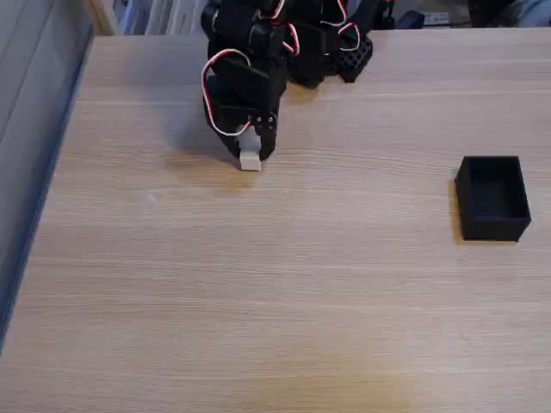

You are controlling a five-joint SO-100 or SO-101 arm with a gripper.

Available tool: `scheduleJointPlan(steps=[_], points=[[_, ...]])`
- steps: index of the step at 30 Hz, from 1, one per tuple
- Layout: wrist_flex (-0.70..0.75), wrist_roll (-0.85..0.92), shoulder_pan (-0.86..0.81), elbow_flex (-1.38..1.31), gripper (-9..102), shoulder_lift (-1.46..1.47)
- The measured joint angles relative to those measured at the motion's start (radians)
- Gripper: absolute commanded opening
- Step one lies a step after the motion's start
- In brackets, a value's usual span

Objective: Pick a white block and place it in the black box.

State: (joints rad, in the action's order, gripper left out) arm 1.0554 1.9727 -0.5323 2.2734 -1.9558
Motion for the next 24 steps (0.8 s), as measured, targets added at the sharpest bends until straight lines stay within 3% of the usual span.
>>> scheduleJointPlan(steps=[6, 15, 24], points=[[0.046, -0.031, 0.158, 0.026, 0, -0.229], [0.054, -0.202, 0.591, 0.041, 0, -0.545], [-0.084, -0.230, 0.893, 0.133, 0, -0.624]])
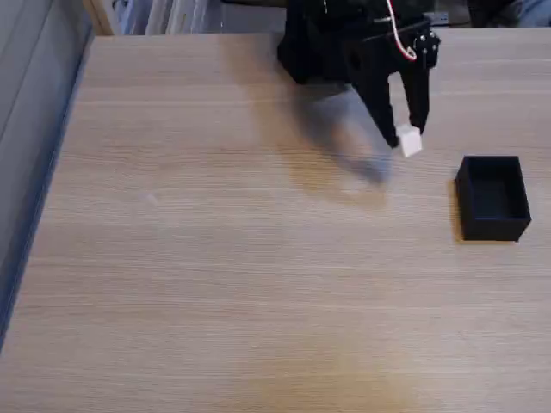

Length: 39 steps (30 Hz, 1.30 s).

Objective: Pick a white block and place it in the black box.

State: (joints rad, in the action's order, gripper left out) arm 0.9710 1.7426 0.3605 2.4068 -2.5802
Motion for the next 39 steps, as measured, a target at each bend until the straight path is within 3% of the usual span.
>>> scheduleJointPlan(steps=[7, 14, 31, 34, 39], points=[[-0.149, -0.020, 0.179, -0.008, 0, 0.112], [-0.241, -0.052, 0.250, -0.123, 0, 0.334], [-0.141, -0.146, 0.245, -0.423, 2, 0.715], [-0.094, -0.153, 0.244, -0.454, 9, 0.739], [-0.031, -0.192, 0.244, -0.489, 29, 0.744]])
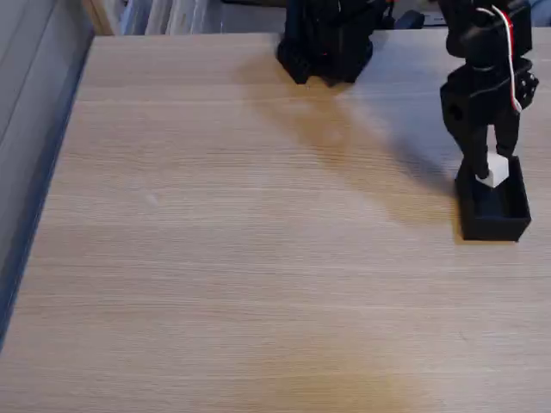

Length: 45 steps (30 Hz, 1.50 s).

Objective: Pick a white block and place it in the black box.

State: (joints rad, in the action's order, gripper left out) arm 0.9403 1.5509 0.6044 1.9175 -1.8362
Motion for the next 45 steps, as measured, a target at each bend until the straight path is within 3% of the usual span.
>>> scheduleJointPlan(steps=[2, 7, 13, 20, 30, 45], points=[[0.028, 0.000, 0.006, -0.011, 32, 0.000], [0.095, -0.011, 0.012, -0.044, 29, 0.000], [0.155, -0.101, -0.023, -0.054, 0, -0.067], [0.164, -0.071, -0.172, 0.135, 0, -0.298], [0.170, 0.144, -0.376, 0.716, 0, -0.848], [0.287, 0.176, -0.572, 1.172, 0, -1.368]])
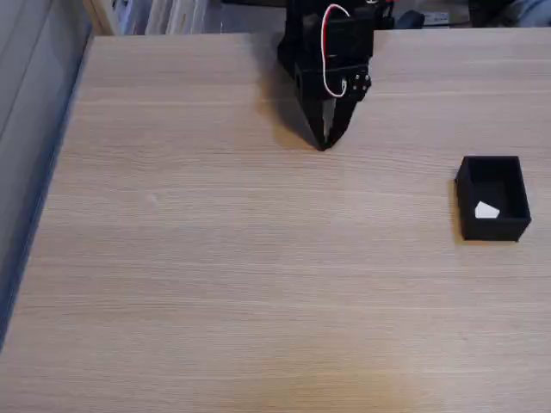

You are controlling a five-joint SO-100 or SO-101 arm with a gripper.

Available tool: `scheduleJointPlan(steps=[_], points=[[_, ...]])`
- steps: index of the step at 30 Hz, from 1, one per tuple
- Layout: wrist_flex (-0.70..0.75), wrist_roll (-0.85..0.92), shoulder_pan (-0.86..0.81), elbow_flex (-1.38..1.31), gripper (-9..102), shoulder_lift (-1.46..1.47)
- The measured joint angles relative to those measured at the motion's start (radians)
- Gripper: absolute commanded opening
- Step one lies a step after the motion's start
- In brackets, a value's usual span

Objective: Pick a white block and place it in the black box.

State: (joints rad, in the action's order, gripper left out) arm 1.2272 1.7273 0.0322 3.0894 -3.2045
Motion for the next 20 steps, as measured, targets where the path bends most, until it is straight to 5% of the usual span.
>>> scheduleJointPlan(steps=[5, 20], points=[[0.104, -0.103, 0.044, 0.003, 0, -0.107], [0.114, -0.112, 0.032, 0.003, 0, -0.121]])
